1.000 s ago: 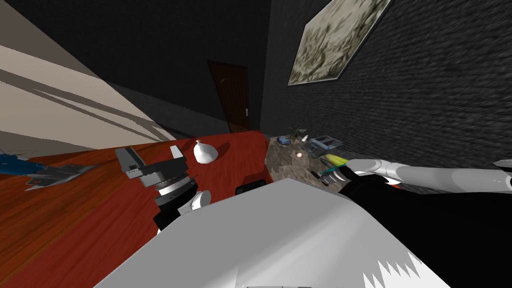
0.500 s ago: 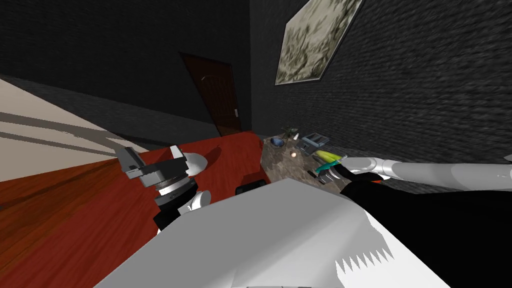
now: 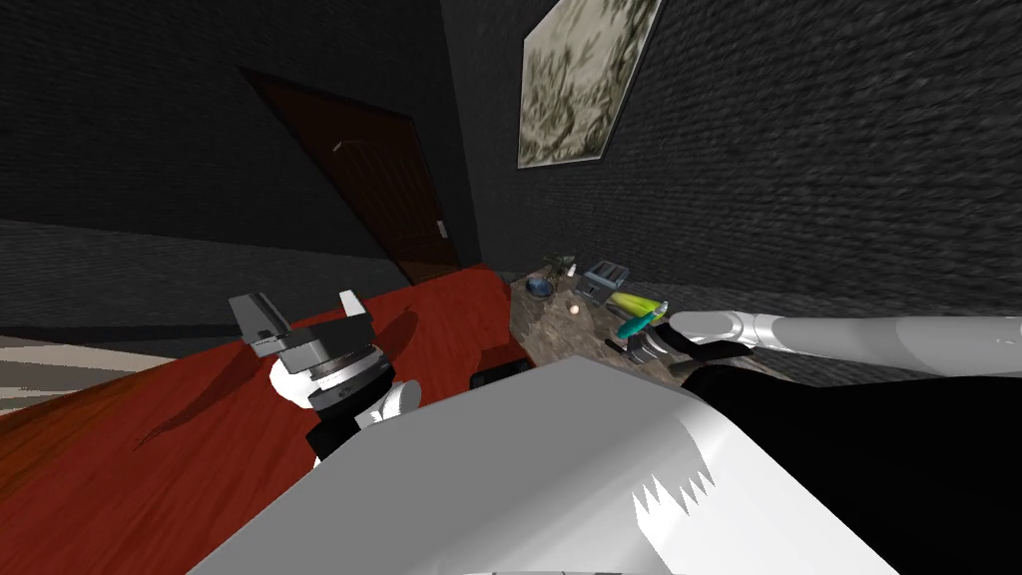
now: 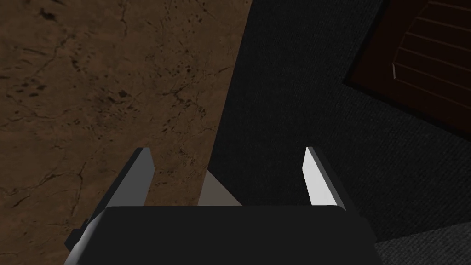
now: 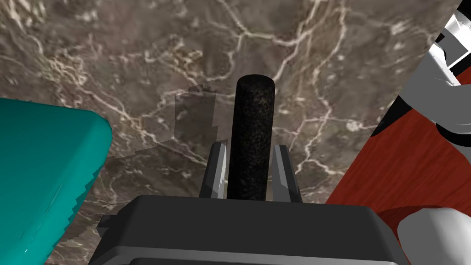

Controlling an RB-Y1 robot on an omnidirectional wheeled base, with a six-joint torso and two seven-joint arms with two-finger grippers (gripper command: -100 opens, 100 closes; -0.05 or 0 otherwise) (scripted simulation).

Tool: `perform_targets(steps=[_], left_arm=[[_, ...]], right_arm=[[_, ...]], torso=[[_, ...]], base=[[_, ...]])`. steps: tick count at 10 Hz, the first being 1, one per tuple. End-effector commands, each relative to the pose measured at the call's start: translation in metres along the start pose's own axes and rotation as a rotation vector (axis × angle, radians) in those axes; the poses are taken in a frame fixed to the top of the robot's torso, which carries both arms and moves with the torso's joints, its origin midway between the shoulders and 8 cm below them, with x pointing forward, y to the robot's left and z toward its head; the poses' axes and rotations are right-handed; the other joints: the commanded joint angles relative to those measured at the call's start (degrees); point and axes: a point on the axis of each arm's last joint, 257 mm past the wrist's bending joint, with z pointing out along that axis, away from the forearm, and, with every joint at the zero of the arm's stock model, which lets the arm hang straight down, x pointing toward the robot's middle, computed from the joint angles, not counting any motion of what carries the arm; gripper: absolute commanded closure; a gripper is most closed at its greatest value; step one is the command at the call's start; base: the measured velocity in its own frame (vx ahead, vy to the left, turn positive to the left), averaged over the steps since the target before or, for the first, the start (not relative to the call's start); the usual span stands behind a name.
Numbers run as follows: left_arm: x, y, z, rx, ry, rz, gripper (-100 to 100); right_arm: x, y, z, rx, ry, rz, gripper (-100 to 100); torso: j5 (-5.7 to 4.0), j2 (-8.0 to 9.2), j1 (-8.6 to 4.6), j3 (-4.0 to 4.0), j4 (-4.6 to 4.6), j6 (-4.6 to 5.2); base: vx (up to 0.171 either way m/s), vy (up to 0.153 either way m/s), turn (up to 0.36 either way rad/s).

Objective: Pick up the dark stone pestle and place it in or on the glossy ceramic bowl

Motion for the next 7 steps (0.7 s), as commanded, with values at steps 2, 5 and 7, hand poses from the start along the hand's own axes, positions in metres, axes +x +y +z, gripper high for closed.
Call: perform_targets(steps=[2, 5, 7], left_arm=[[0.000, 0.000, 0.000, 0.000, 0.000, 0.000, 0], [0.000, 0.000, 0.000, 0.000, 0.000, 0.000, 0], [0.000, 0.000, 0.000, 0.000, 0.000, 0.000, 0]], right_arm=[[-0.021, 0.009, -0.001, -0.002, -0.006, -0.107, 100], [-0.037, 0.020, -0.001, -0.010, -0.015, -0.186, 100], [-0.041, 0.026, 0.000, -0.021, -0.021, -0.201, 100]], torso=[[0.00, -0.11, -0.03, -0.05, -0.01, 0.00], [-0.04, 0.51, -0.07, 0.28, 0.10, -0.10], [-0.01, 0.20, 0.02, 0.11, 0.04, -0.03]], base=[[0.189, 0.005, -0.378], [0.062, 0.022, -0.123], [0.115, 0.025, -0.246]])
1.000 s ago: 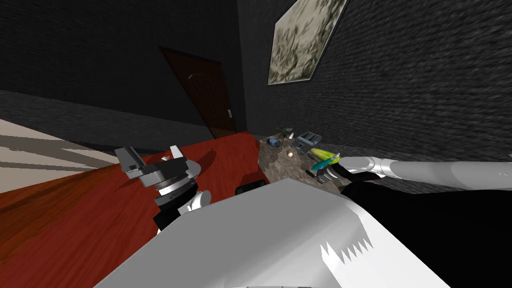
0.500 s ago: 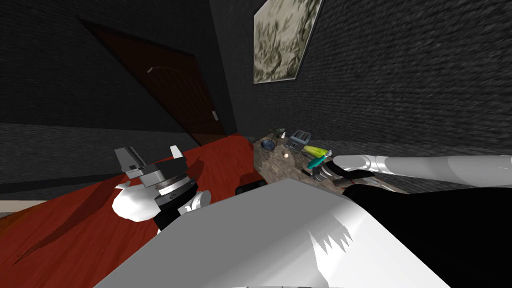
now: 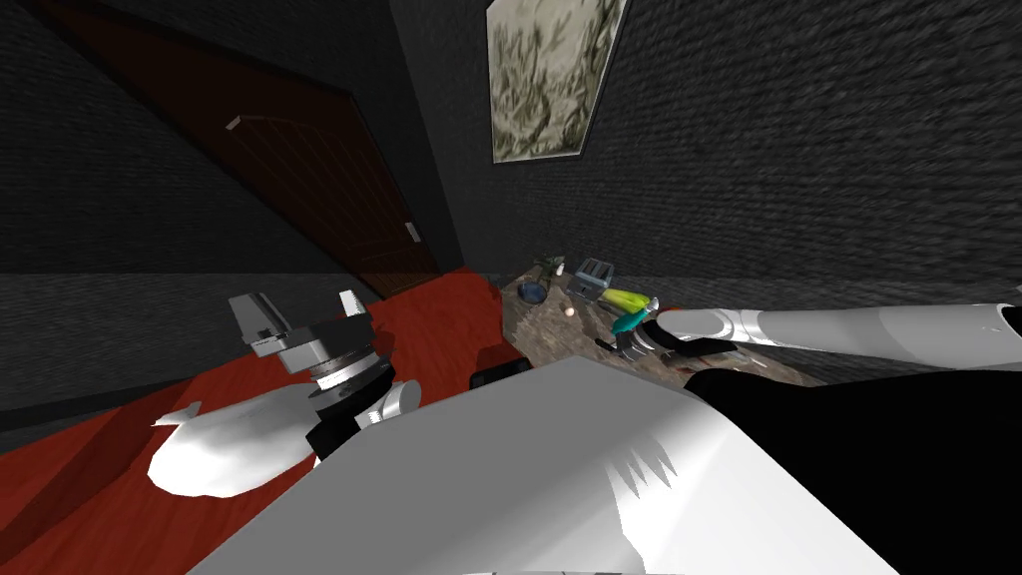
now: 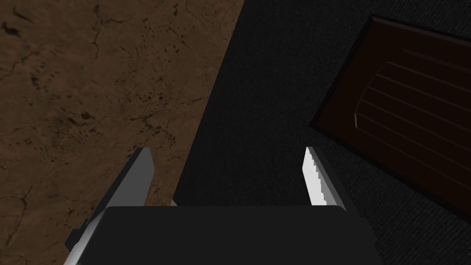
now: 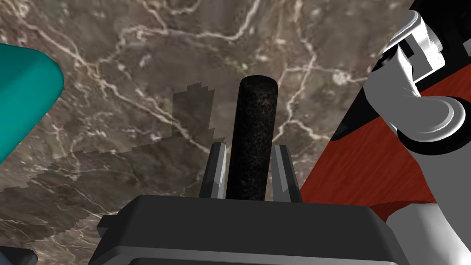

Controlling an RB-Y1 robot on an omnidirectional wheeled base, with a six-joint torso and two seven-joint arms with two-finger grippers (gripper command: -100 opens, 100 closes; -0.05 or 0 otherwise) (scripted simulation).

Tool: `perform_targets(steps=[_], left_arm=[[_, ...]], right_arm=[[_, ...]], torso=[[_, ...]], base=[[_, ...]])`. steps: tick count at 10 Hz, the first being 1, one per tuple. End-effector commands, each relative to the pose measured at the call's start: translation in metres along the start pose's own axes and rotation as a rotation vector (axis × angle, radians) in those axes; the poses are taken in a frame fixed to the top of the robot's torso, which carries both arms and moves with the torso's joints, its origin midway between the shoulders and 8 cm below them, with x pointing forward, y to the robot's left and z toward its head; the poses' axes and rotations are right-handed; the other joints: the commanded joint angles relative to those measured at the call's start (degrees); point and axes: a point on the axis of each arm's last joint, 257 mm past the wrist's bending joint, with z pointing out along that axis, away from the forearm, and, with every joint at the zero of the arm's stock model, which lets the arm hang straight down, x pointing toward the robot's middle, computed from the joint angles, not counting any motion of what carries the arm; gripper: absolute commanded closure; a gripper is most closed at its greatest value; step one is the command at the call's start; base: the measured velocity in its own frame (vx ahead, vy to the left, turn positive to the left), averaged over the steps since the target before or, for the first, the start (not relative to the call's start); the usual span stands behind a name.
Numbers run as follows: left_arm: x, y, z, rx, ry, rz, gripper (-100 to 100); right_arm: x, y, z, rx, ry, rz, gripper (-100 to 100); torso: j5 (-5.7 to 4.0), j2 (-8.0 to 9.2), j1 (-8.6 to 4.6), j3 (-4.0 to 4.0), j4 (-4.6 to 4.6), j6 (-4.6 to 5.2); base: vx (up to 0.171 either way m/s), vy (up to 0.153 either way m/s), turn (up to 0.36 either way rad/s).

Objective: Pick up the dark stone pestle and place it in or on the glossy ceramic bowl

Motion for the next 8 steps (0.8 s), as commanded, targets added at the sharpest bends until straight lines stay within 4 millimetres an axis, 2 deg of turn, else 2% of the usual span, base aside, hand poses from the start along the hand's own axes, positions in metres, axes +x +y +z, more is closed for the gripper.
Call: perform_targets(steps=[1, 2, 3, 5, 8], left_arm=[[0.000, 0.000, 0.000, 0.000, 0.000, 0.000, 0], [0.000, 0.000, 0.000, 0.000, 0.000, 0.000, 0], [0.000, 0.000, 0.000, 0.000, 0.000, 0.000, 0], [0.000, 0.000, 0.000, 0.000, 0.000, 0.000, 0], [0.000, 0.000, 0.000, 0.000, 0.000, 0.000, 0]], right_arm=[[0.000, 0.000, 0.000, 0.000, 0.000, 0.000, 100], [0.000, 0.000, 0.000, 0.000, 0.000, -0.002, 0], [-0.019, -0.011, -0.007, 0.001, -0.004, -0.027, 100], [-0.034, -0.023, -0.013, 0.010, -0.007, -0.047, 100], [-0.042, -0.029, -0.016, 0.015, -0.009, -0.058, 100]], torso=[[0.00, 0.00, 0.00, 0.00, 0.00, 0.00], [-0.02, 0.16, -0.08, 0.09, 0.03, -0.01], [-0.03, 0.25, -0.11, 0.15, 0.06, 0.00], [0.11, 0.11, 0.60, 0.08, 0.05, -0.04], [0.08, 0.09, 0.20, 0.07, 0.05, -0.04]], base=[[0.021, 0.006, -0.013], [0.006, 0.002, 0.004], [0.014, 0.112, -0.199], [0.066, 0.174, -0.110], [0.041, 0.054, -0.027]])
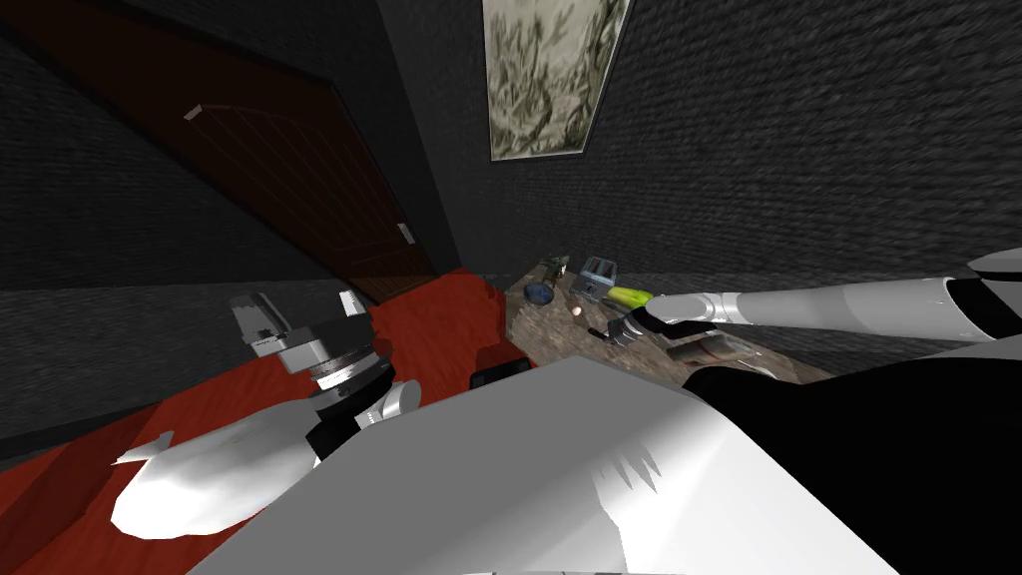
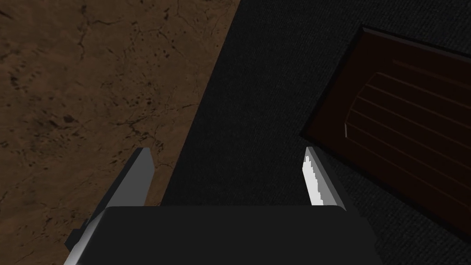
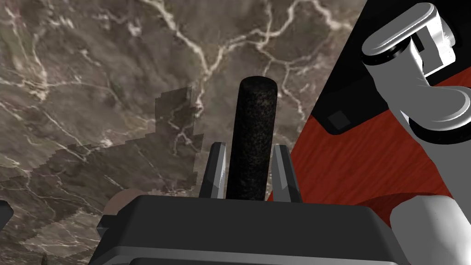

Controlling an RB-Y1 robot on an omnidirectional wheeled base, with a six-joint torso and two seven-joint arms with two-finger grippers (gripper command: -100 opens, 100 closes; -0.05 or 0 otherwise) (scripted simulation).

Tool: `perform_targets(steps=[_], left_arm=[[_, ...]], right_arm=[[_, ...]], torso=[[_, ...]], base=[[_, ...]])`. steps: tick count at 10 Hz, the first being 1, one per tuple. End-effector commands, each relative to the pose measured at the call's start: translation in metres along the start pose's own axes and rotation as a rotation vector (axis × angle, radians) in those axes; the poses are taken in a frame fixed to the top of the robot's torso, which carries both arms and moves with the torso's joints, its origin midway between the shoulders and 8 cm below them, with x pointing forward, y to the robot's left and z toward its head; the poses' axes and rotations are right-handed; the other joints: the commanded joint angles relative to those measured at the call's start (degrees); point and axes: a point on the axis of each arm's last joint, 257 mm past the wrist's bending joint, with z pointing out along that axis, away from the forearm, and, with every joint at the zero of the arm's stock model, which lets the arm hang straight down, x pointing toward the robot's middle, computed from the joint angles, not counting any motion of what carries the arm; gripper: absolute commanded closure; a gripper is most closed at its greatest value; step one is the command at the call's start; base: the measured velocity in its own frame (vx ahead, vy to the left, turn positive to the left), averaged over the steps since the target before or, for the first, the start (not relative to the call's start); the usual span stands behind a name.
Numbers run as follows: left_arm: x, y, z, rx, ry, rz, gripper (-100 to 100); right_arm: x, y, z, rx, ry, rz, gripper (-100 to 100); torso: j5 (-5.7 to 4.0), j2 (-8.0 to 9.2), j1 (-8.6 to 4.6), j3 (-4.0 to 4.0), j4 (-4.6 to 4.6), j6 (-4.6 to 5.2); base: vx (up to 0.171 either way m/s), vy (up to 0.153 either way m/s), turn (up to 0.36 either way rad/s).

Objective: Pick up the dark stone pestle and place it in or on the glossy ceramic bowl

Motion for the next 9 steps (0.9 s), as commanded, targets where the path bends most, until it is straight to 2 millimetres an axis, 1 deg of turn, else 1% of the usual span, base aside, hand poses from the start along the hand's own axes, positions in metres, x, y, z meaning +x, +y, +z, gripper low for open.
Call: perform_targets(steps=[1, 3, 4, 6, 7, 9], left_arm=[[0.000, 0.000, 0.000, 0.000, 0.000, 0.000, 0], [0.000, 0.000, 0.000, 0.000, 0.000, 0.000, 0], [0.000, 0.000, 0.000, 0.000, 0.000, 0.000, 0], [0.000, 0.000, 0.000, 0.000, 0.000, 0.000, 0], [0.000, 0.000, 0.000, 0.000, 0.000, 0.000, 0], [0.000, 0.000, 0.000, 0.000, 0.000, 0.000, 0]], right_arm=[[-0.018, -0.013, -0.008, 0.009, -0.003, -0.022, 100], [-0.036, -0.025, -0.016, 0.019, -0.008, -0.042, 100], [-0.036, -0.025, -0.016, 0.019, -0.008, -0.042, 100], [-0.071, -0.043, -0.031, 0.034, -0.019, -0.071, 100], [-0.078, -0.046, -0.035, 0.037, -0.022, -0.075, 100], [-0.093, -0.051, -0.041, 0.042, -0.028, -0.082, 100]], torso=[[0.00, 0.00, 0.00, 0.00, 0.00, 0.00], [0.06, -0.18, 0.30, -0.09, -0.03, -0.01], [0.08, -0.24, 0.34, -0.13, -0.04, -0.07], [0.08, -0.10, 0.25, -0.05, 0.00, -0.02], [0.10, -0.17, 0.37, -0.09, -0.01, -0.04], [0.09, -0.14, 0.30, -0.08, -0.02, -0.03]], base=[[0.055, 0.074, -0.121], [0.092, 0.116, -0.124], [0.051, 0.074, 0.003], [0.062, 0.102, -0.127], [0.078, 0.128, -0.079], [0.061, 0.071, -0.046]])
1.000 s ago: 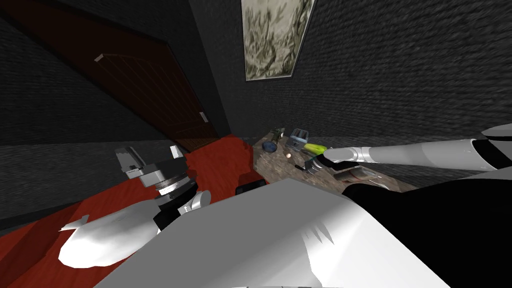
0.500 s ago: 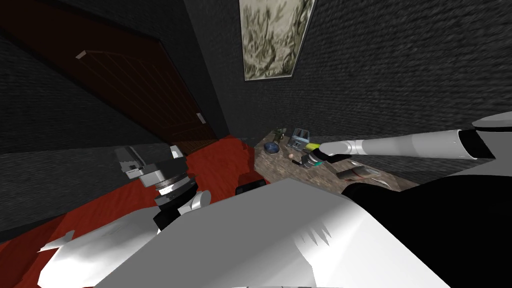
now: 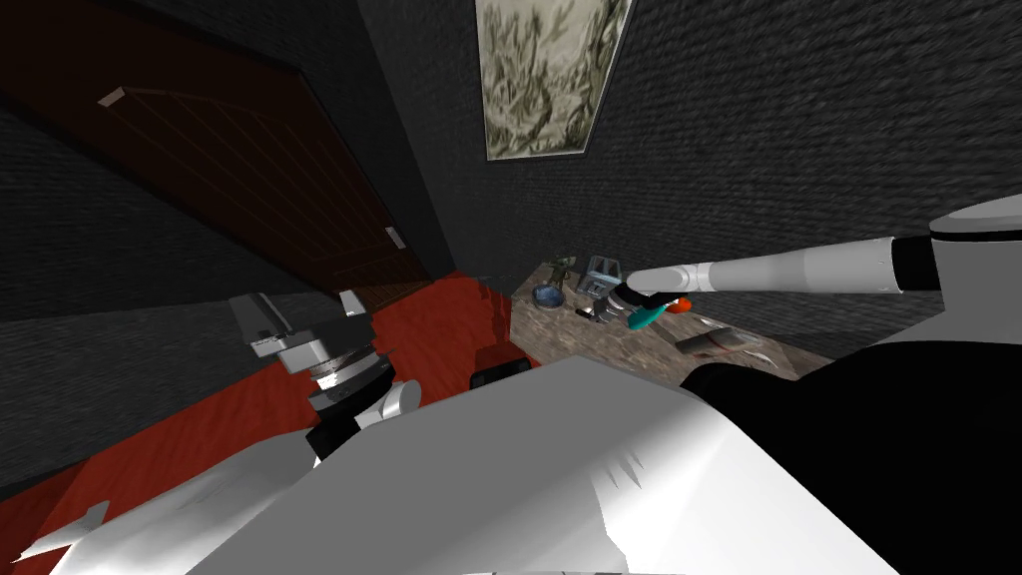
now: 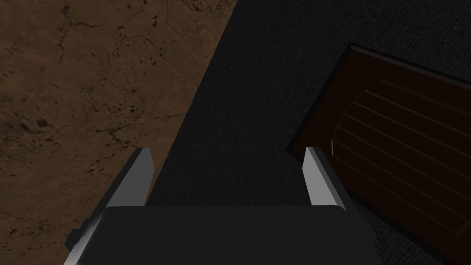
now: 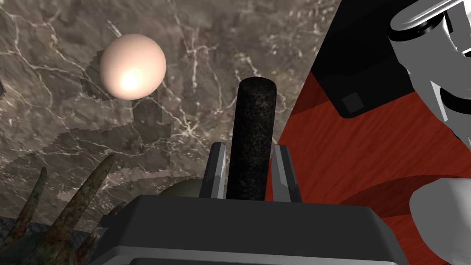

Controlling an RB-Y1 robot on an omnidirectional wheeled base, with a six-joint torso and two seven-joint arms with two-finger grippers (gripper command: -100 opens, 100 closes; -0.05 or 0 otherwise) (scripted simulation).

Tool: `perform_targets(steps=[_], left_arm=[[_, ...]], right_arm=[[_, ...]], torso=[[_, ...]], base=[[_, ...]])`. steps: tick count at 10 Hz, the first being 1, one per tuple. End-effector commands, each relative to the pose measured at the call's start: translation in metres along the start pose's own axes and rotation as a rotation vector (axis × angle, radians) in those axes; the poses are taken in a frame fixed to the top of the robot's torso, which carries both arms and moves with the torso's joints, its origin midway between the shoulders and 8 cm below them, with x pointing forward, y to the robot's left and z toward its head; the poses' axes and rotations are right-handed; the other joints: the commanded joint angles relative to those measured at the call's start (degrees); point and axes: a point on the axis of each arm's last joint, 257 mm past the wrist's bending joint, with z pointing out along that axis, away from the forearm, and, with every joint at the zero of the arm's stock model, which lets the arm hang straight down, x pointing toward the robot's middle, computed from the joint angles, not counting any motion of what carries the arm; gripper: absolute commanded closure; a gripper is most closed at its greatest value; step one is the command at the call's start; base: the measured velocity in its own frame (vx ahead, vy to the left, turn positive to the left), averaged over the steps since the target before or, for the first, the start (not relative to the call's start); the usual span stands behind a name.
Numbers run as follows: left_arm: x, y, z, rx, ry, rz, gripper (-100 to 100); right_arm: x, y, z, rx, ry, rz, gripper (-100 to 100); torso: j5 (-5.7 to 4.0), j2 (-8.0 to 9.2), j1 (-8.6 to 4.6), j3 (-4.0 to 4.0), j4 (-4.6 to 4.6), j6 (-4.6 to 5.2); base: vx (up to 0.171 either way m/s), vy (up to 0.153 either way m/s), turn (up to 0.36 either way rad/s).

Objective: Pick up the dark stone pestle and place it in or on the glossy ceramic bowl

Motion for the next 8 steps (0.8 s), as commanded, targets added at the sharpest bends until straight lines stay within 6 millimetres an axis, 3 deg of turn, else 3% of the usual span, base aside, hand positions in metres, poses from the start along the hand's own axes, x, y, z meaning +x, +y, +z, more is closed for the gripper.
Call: perform_targets(steps=[1, 8], left_arm=[[0.000, 0.000, 0.000, 0.000, 0.000, 0.000, 0], [0.000, 0.000, 0.000, 0.000, 0.000, 0.000, 0]], right_arm=[[-0.017, -0.009, -0.007, 0.005, -0.007, -0.006, 100], [-0.074, -0.014, -0.027, -0.010, -0.009, -0.038, 100]], torso=[[0.00, 0.00, 0.00, 0.00, 0.00, 0.00], [-0.09, -0.08, -0.25, -0.06, -0.05, -0.02]], base=[[0.064, 0.037, -0.078], [0.068, 0.019, -0.030]])
